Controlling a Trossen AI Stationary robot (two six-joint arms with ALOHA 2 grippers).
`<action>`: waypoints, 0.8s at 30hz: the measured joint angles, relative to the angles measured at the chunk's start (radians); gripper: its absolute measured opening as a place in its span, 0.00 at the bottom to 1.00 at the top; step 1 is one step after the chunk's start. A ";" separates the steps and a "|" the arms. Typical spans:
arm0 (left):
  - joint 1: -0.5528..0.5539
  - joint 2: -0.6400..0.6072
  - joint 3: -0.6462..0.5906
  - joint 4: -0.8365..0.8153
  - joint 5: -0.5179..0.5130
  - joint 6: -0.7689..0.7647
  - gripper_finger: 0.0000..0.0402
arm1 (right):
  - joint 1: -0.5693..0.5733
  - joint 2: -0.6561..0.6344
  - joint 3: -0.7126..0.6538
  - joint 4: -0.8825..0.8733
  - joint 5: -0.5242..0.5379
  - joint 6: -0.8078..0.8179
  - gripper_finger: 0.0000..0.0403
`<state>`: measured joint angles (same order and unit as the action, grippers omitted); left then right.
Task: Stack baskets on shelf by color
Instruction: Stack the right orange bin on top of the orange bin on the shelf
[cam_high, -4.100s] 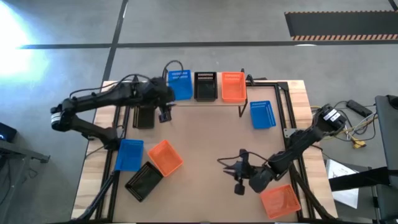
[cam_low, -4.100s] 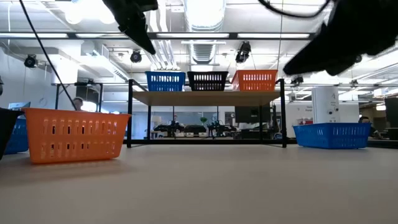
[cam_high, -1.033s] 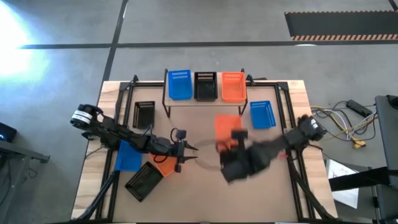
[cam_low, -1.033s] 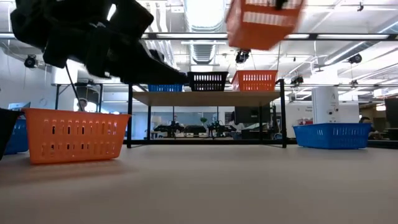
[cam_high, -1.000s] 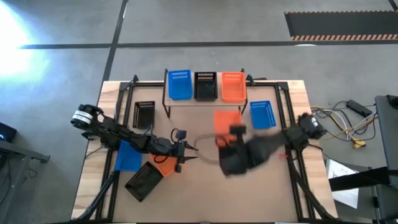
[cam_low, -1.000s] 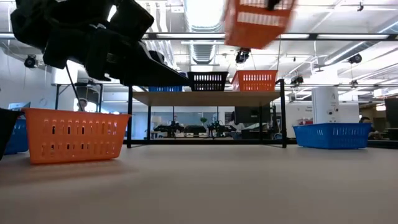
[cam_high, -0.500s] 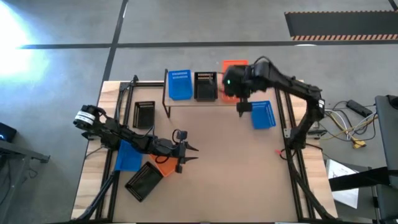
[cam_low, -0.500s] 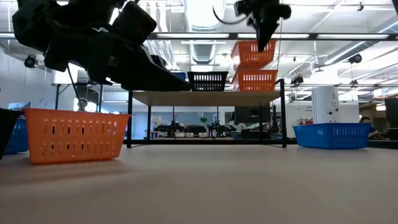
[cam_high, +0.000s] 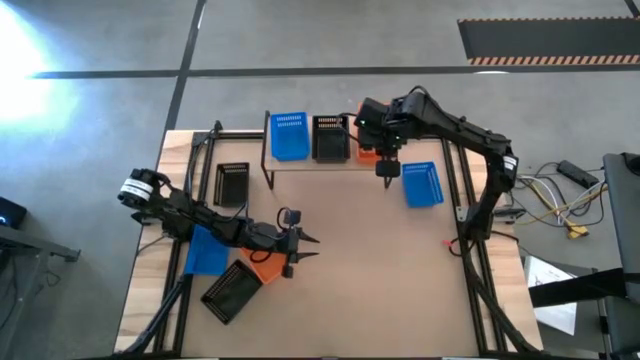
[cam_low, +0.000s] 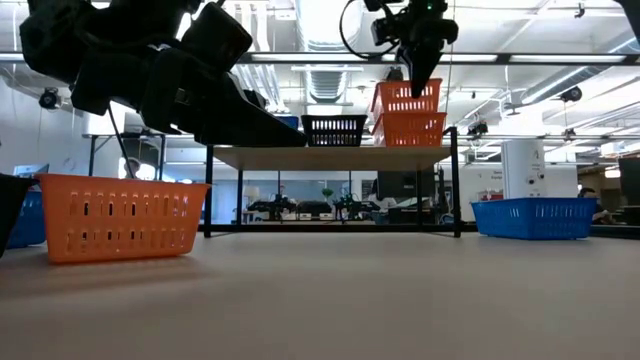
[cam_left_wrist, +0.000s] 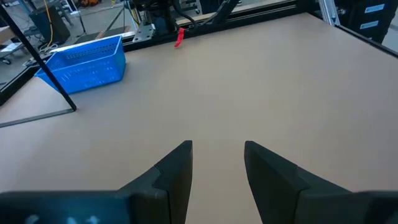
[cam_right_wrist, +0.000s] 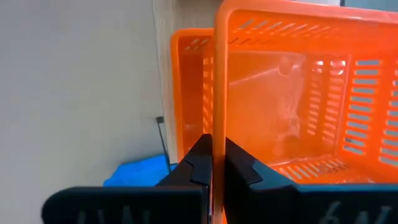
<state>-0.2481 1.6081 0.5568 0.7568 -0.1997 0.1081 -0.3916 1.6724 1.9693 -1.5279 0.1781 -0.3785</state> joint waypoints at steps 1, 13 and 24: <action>0.000 0.000 0.000 0.000 0.000 0.000 0.32 | 0.000 0.002 -0.002 0.001 0.000 0.004 0.02; 0.000 0.000 0.000 -0.001 0.000 0.000 0.32 | 0.000 0.012 -0.040 0.002 0.004 -0.015 0.12; 0.000 0.000 0.000 0.000 -0.001 0.000 0.32 | 0.010 -0.003 0.007 0.016 0.008 0.013 0.38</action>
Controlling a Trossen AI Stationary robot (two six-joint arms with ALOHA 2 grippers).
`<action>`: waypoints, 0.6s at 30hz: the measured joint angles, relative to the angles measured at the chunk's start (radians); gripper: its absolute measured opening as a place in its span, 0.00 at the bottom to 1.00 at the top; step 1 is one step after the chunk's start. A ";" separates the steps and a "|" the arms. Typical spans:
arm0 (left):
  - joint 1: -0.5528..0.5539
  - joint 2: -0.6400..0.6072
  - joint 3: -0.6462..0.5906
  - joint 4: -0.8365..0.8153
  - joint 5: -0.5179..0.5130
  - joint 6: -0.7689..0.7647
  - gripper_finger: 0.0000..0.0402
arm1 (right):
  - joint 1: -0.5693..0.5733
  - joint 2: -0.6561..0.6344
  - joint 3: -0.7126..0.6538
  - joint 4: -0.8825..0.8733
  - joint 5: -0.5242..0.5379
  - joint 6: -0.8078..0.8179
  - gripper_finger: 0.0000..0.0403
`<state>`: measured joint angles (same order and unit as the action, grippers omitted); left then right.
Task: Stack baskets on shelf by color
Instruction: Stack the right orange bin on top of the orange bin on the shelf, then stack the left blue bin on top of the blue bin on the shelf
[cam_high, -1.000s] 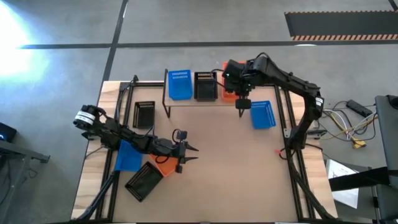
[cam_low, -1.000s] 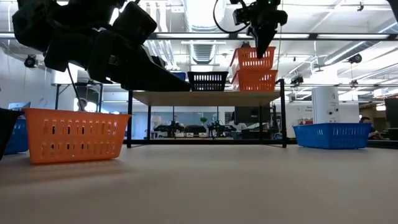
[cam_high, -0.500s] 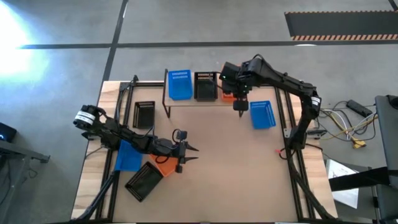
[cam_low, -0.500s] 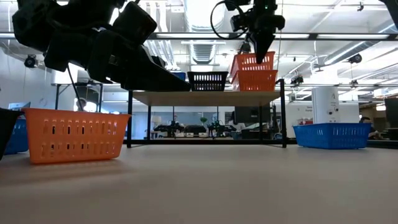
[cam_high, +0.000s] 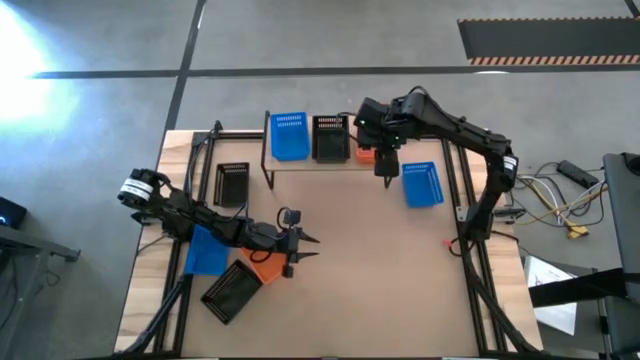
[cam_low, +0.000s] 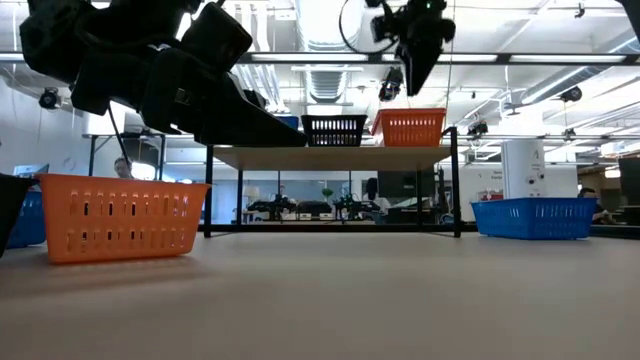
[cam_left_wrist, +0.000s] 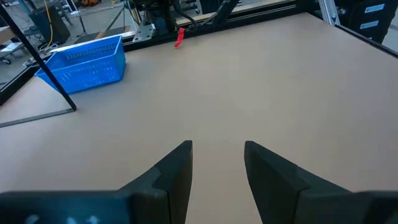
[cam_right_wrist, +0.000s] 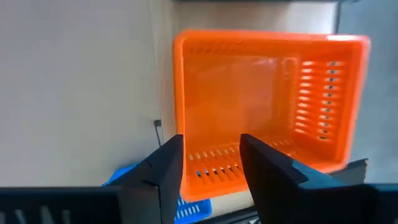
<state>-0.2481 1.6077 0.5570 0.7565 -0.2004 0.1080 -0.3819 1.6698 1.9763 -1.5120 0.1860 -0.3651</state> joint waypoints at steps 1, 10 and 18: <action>0.000 0.000 0.000 0.001 -0.003 0.000 0.32 | 0.005 -0.005 0.009 0.001 0.000 0.020 0.39; -0.001 -0.016 0.004 0.001 -0.039 -0.026 0.32 | 0.216 -0.135 -0.180 0.136 -0.082 0.249 0.33; -0.003 -0.133 0.012 -0.158 -0.044 -0.070 0.32 | 0.549 -0.331 -0.688 0.694 -0.030 0.509 0.27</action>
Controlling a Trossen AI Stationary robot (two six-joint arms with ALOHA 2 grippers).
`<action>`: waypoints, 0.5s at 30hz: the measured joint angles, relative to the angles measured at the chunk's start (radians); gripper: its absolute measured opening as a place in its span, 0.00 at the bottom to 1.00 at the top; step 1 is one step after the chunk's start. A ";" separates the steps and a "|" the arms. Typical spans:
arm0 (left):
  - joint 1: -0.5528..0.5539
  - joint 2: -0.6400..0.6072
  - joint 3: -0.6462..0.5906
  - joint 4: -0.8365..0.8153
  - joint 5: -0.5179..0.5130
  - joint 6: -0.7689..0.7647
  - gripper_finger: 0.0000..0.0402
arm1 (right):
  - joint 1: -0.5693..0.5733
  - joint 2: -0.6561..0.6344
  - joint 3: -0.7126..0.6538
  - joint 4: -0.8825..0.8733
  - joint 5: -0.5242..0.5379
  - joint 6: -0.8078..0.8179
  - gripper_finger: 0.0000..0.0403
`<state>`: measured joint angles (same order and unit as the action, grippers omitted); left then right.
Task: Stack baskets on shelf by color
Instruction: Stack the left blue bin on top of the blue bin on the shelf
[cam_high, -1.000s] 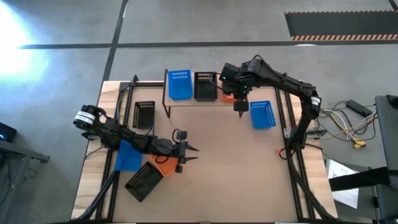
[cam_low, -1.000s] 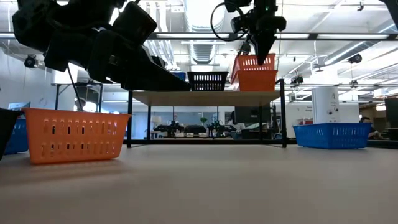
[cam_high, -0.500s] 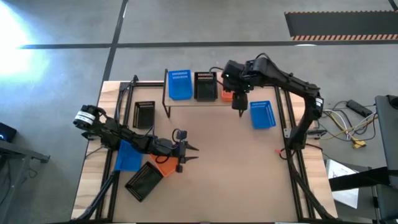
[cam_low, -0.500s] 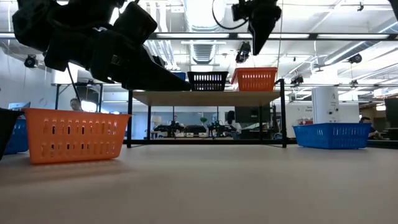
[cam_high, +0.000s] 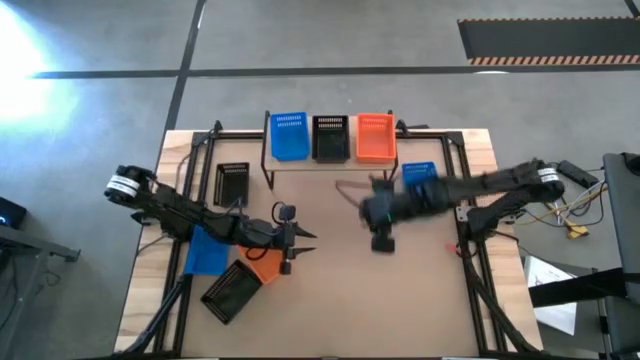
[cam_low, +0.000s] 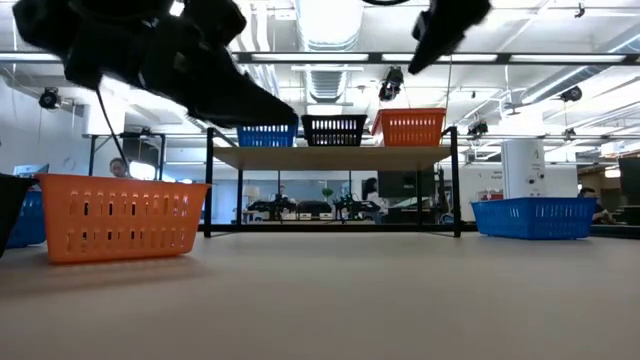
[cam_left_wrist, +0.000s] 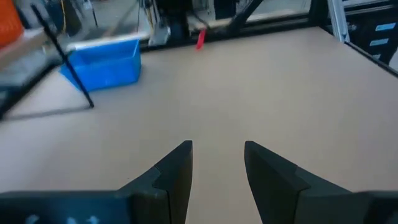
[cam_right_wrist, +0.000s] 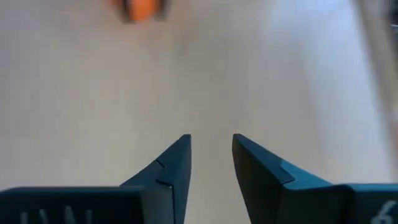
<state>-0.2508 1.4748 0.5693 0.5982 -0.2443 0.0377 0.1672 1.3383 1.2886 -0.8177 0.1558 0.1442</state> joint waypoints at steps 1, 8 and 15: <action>-0.001 -0.030 0.009 -0.068 0.000 -0.019 0.32 | 0.042 -0.012 -0.061 0.072 0.029 0.028 0.26; -0.076 -0.209 0.112 -0.605 -0.072 -0.211 0.32 | 0.236 -0.012 -0.407 0.536 0.277 0.148 0.22; -0.185 -0.225 0.249 -0.976 -0.092 -0.531 0.32 | 0.266 0.075 -0.567 0.795 0.340 0.160 0.18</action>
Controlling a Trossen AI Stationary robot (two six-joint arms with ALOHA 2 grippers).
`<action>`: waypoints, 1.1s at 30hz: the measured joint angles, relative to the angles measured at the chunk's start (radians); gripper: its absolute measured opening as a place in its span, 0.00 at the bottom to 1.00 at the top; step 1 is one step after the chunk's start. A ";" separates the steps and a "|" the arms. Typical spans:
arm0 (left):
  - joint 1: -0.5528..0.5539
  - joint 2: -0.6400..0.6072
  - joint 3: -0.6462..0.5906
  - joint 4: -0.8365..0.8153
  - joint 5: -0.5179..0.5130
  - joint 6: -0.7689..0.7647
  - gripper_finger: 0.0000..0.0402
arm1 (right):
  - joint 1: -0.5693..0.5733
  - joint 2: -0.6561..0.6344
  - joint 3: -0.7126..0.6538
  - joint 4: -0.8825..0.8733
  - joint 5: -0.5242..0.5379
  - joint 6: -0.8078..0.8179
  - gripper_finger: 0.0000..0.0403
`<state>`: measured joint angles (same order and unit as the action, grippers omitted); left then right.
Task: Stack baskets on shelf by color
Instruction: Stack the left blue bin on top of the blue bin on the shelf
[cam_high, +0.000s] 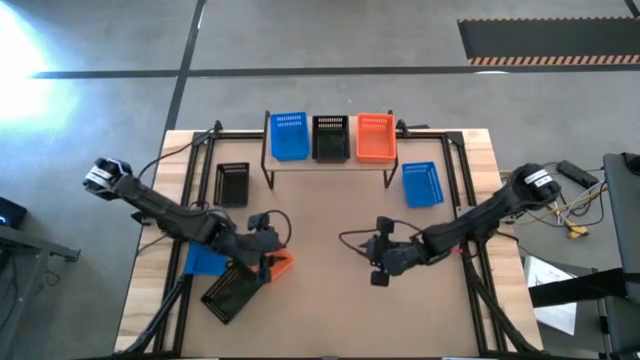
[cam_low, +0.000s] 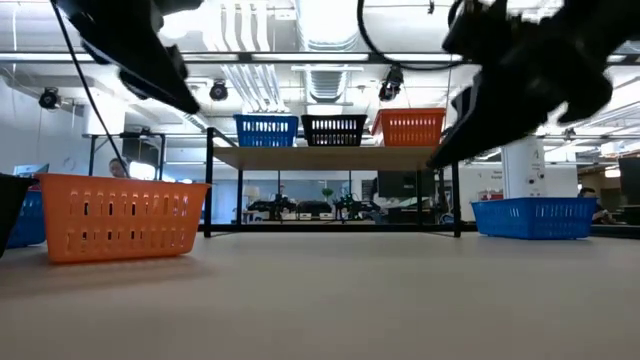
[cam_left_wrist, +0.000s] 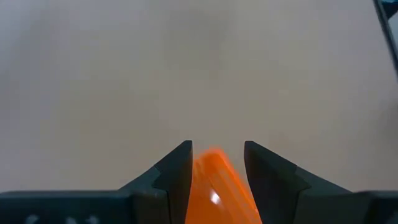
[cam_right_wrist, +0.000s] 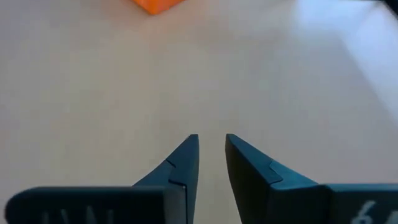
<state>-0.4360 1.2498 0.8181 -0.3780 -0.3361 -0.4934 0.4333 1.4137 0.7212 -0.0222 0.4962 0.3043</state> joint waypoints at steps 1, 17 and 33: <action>-0.009 0.004 0.012 -0.027 0.000 -0.048 0.32 | 0.000 0.011 -0.008 0.014 0.004 0.001 0.17; -0.035 0.020 0.107 -0.406 0.452 -0.340 0.32 | 0.001 0.067 -0.024 0.019 0.005 -0.059 0.13; -0.281 0.039 0.100 -0.862 0.477 -0.417 0.32 | 0.001 0.076 -0.024 0.065 0.065 -0.107 0.13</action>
<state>-0.7168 1.2888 0.9177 -1.2397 0.1411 -0.9108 0.4343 1.4899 0.6975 0.0429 0.5615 0.1976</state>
